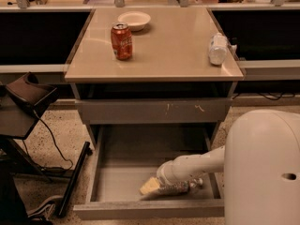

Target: Pick water bottle from middle drawer and place on counter

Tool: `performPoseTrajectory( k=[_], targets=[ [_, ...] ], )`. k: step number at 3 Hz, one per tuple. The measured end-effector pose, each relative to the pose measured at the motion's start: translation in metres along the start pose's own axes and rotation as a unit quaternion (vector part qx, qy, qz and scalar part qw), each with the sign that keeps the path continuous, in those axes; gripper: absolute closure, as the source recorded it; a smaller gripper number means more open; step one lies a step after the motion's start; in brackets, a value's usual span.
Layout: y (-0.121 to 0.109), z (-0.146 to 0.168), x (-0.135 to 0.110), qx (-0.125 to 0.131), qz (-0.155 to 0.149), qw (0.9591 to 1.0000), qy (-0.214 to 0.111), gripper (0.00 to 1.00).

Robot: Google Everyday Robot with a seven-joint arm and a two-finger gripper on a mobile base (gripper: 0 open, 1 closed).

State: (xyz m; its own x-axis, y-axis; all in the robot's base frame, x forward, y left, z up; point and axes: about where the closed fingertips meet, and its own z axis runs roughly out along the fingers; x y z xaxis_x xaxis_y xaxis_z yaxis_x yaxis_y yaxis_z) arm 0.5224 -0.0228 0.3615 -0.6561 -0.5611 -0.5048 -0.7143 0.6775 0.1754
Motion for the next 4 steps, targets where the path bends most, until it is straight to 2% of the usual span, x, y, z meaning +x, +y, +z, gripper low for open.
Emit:
performPoseTrajectory(
  k=[1, 2, 3, 4],
  targets=[
    [0.0, 0.0, 0.0, 0.0, 0.0, 1.0, 0.0, 0.0],
    [-0.001, -0.016, -0.001, -0.007, -0.04, 0.9989, 0.024, 0.0],
    [-0.007, -0.066, 0.002, 0.006, -0.123, 0.9865, 0.108, 0.0],
    [0.002, -0.08, -0.016, 0.005, -0.153, 0.9792, 0.134, 0.0]
  ],
)
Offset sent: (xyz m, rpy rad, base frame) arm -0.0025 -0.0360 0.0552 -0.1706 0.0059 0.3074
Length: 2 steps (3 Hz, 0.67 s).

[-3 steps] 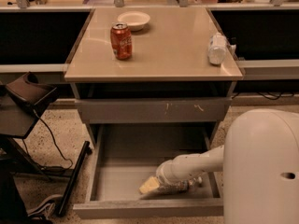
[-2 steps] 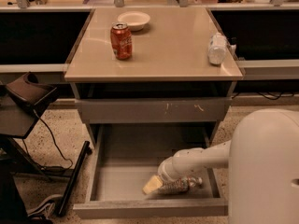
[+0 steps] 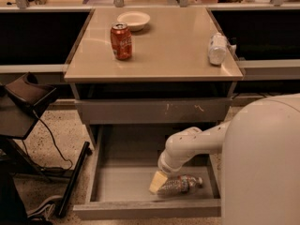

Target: Pick water bottle from middle drawer and place on counter

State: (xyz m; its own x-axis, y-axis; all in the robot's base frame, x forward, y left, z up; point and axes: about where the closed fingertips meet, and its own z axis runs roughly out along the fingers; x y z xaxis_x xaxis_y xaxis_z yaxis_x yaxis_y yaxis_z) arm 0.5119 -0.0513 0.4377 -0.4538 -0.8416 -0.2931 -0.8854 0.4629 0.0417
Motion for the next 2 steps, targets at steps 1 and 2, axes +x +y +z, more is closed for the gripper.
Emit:
performPoseTrajectory(
  k=[1, 2],
  targets=[
    [0.0, 0.0, 0.001, 0.0, 0.001, 1.0, 0.0, 0.0],
    [-0.027, 0.01, 0.012, 0.015, 0.021, 0.9996, 0.01, 0.0]
  ],
)
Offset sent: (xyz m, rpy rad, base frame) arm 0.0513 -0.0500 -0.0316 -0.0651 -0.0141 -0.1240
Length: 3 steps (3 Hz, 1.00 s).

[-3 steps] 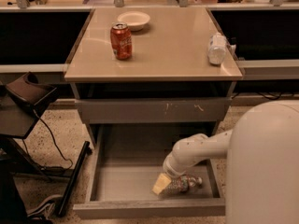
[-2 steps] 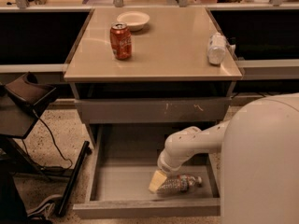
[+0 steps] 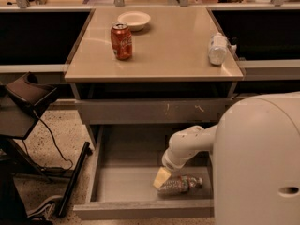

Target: Pick water bottle from middle drawer and place on counter

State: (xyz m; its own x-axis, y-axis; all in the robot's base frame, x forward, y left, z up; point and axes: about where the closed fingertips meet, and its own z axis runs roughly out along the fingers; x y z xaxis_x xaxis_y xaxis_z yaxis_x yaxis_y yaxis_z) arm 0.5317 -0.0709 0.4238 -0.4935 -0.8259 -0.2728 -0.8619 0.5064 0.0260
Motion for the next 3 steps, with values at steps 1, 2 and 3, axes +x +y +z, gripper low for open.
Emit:
performPoseTrajectory(
  k=[1, 2, 3],
  targets=[
    [-0.0402, 0.0056, 0.0223, 0.032, 0.028, 0.999, 0.012, 0.0],
    [-0.0402, 0.0056, 0.0223, 0.032, 0.028, 0.999, 0.012, 0.0],
    [-0.0419, 0.0084, 0.0286, 0.025, 0.009, 0.9996, -0.006, 0.0]
  ],
)
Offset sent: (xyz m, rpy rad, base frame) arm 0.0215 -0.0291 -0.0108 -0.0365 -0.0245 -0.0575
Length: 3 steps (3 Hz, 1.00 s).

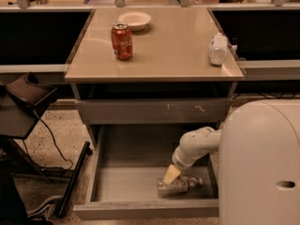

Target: Pick water bottle from middle drawer and place on counter

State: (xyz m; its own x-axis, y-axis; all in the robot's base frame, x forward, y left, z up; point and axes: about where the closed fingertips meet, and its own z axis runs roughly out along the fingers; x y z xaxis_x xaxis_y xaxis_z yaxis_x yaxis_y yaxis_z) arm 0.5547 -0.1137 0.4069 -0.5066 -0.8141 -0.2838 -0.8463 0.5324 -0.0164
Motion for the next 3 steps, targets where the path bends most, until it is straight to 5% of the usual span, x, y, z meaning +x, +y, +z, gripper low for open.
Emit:
performPoseTrajectory(
  k=[1, 2, 3],
  targets=[
    [0.0, 0.0, 0.0, 0.0, 0.0, 1.0, 0.0, 0.0],
    [0.002, 0.003, 0.001, -0.02, -0.04, 0.999, 0.009, 0.0],
    [0.005, 0.012, 0.0, -0.061, -0.131, 0.9886, 0.042, 0.0]
  ],
)
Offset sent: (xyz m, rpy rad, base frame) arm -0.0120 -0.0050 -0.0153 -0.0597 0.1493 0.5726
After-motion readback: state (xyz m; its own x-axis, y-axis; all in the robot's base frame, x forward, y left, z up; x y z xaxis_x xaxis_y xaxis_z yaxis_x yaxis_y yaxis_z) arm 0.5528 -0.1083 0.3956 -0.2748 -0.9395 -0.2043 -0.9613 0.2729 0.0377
